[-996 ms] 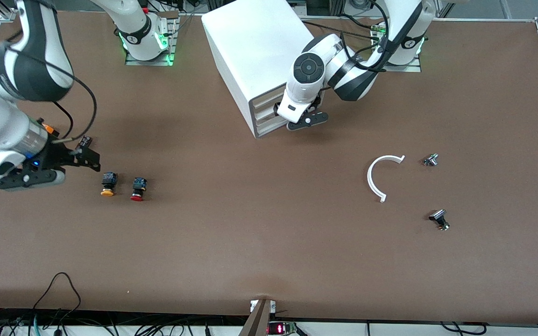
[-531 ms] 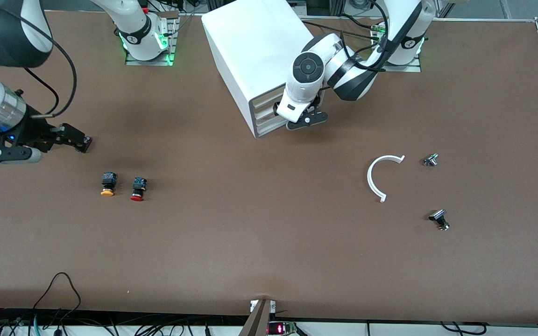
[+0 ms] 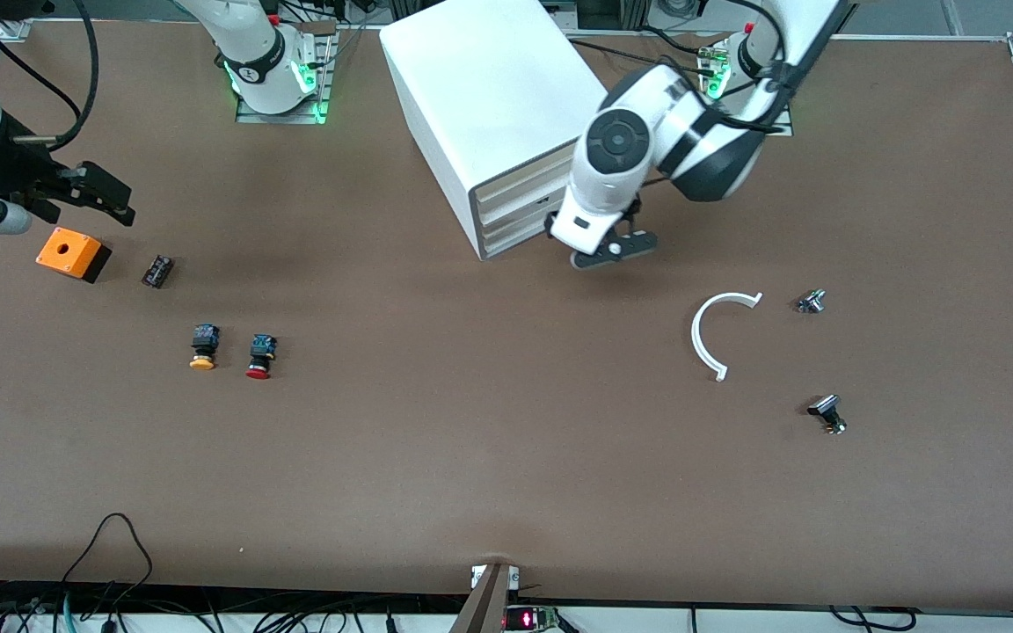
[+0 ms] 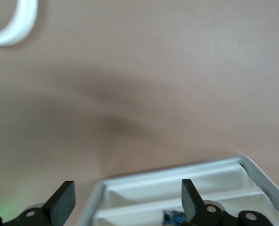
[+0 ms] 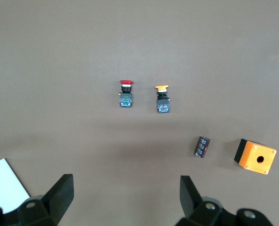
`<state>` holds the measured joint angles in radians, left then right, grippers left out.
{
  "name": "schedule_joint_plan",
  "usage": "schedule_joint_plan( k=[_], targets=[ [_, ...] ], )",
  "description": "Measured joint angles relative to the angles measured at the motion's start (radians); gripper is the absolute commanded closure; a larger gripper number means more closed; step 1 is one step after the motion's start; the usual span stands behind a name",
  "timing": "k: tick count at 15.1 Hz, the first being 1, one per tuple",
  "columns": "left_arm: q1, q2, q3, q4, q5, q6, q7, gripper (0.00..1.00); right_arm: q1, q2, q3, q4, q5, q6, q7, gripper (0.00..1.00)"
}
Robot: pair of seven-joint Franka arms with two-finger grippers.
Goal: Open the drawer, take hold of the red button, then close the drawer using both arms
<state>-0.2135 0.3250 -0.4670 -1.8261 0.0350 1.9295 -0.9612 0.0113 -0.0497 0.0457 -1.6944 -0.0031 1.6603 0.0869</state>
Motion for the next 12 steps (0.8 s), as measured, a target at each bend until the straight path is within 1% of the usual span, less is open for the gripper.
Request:
schedule_joint_plan(
  k=[3, 6, 10, 12],
  targets=[
    [0.084, -0.005, 0.002, 0.096, 0.051, -0.129, 0.152, 0.01, -0.001, -0.007, 0.004, 0.000, 0.000, -0.003, 0.000, 0.00],
    [0.172, -0.009, 0.005, 0.185, 0.092, -0.222, 0.319, 0.01, -0.001, -0.010, 0.008, 0.012, 0.000, -0.003, 0.000, 0.00],
    [0.290, -0.032, 0.008, 0.283, 0.095, -0.297, 0.584, 0.01, -0.001, -0.010, 0.010, 0.023, 0.000, -0.003, -0.002, 0.00],
    [0.323, -0.061, 0.030, 0.312, 0.095, -0.310, 0.711, 0.01, -0.003, -0.010, 0.010, 0.025, 0.000, -0.003, -0.003, 0.00]
  ],
)
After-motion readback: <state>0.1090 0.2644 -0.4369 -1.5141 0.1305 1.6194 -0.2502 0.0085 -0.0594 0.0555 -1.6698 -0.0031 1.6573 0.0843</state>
